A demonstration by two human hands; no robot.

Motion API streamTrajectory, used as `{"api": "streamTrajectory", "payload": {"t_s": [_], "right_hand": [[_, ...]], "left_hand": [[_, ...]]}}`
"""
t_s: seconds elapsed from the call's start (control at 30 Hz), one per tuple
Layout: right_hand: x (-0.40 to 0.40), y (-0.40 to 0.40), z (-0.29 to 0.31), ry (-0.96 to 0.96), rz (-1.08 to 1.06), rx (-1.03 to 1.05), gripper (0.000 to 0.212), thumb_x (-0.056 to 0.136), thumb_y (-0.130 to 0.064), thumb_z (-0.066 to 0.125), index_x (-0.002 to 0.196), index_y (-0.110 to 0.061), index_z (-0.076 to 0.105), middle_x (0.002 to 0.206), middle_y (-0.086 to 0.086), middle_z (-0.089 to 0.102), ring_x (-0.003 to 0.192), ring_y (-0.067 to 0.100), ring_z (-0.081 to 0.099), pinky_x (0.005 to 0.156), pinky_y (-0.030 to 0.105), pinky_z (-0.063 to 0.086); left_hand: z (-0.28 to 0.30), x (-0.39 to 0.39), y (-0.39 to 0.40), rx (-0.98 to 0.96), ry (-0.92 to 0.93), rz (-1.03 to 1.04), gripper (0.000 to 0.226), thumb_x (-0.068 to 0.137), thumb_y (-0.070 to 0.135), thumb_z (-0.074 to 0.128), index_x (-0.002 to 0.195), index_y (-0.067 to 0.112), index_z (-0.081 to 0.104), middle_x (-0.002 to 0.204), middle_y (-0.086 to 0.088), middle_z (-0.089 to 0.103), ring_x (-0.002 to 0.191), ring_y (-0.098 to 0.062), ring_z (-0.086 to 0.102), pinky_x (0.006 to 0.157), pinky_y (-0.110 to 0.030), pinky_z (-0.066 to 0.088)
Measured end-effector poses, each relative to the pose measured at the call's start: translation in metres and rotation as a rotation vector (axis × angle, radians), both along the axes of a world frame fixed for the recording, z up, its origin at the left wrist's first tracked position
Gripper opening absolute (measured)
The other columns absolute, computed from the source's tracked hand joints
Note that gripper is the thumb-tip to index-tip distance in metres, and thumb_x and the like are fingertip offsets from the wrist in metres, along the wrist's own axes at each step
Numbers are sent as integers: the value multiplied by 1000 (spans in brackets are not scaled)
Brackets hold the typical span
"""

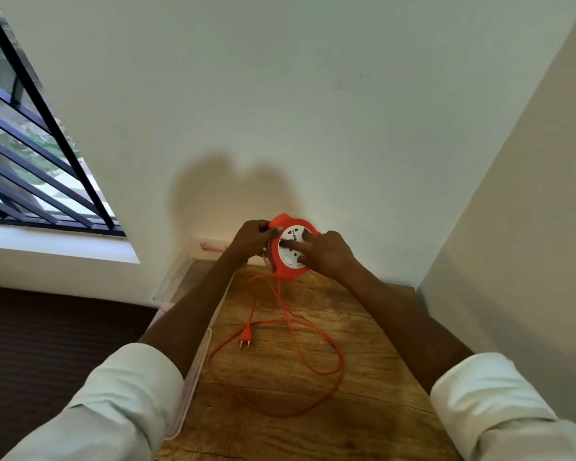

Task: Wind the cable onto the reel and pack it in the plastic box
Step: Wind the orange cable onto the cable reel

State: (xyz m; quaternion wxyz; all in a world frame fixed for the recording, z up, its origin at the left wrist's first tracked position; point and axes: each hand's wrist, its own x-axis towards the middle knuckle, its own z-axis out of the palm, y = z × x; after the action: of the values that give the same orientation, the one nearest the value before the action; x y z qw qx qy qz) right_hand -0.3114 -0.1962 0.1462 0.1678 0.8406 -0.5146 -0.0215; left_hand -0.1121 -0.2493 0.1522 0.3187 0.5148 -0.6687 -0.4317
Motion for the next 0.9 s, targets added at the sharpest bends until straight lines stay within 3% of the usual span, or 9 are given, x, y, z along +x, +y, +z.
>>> {"api": "streamTrajectory", "payload": {"t_s": [0.17,0.3,0.43,0.53,0.6,0.63,0.7,0.77,0.9], "right_hand": [[9,1,-3,-71,-95,-6,62,101,-43,54,156,-40,26,146,9,55,111,31,67,93,39,55],[11,1,-6,-348,-287,32,62,93,-59,57,149,-43,36,141,6,60,113,30,66,96,40,52],[23,3,-8,-893,-559,92,68,80,-65,69,139,-35,51,131,3,66,114,29,66,92,39,52],[30,-1,-2,-1569,-756,314,70,82,-55,75,139,-21,52,136,7,64,109,28,68,90,40,59],[32,1,3,-2017,-862,475,69,83,-47,78,137,-13,50,129,11,66,94,28,73,74,38,62],[32,3,3,-2106,-886,504,69,83,-46,78,135,-11,50,126,12,67,88,27,74,67,34,61],[31,4,0,-2113,-880,519,66,85,-49,76,134,-12,51,124,11,67,81,23,73,55,28,57],[28,4,-2,-1973,-850,502,60,88,-51,71,131,-13,54,122,8,68,78,19,71,48,23,54],[11,6,-6,-1311,-658,237,36,93,-49,64,112,-19,71,110,2,75,91,22,70,79,38,60]], "left_hand": [[0,-2,1,-39,-5,25,40,95,40,65,121,9,64,103,-4,71,86,-22,72,69,-31,63],[-9,-5,10,-80,68,82,40,96,39,64,121,8,63,103,-2,68,96,-27,70,82,-43,62],[-20,-14,20,-91,159,157,41,97,34,64,126,6,60,116,-13,65,105,-32,68,83,-47,62],[-31,-22,33,-93,243,182,42,96,35,65,127,8,55,119,-11,63,105,-29,68,82,-43,62],[-39,-27,41,-102,269,192,43,96,36,65,128,11,54,120,-7,62,106,-25,67,86,-42,61],[-42,-28,44,-99,286,194,43,96,37,65,128,11,53,121,-6,62,106,-24,66,88,-42,61],[-44,-29,46,-92,301,200,44,95,38,65,129,12,53,122,-5,62,106,-22,66,88,-41,61],[-43,-29,46,-88,303,218,45,95,39,65,129,12,53,121,-5,63,105,-22,67,86,-38,62],[-34,-16,36,-127,284,251,41,98,35,62,127,6,57,112,-4,64,101,-24,68,66,-23,61]]}}
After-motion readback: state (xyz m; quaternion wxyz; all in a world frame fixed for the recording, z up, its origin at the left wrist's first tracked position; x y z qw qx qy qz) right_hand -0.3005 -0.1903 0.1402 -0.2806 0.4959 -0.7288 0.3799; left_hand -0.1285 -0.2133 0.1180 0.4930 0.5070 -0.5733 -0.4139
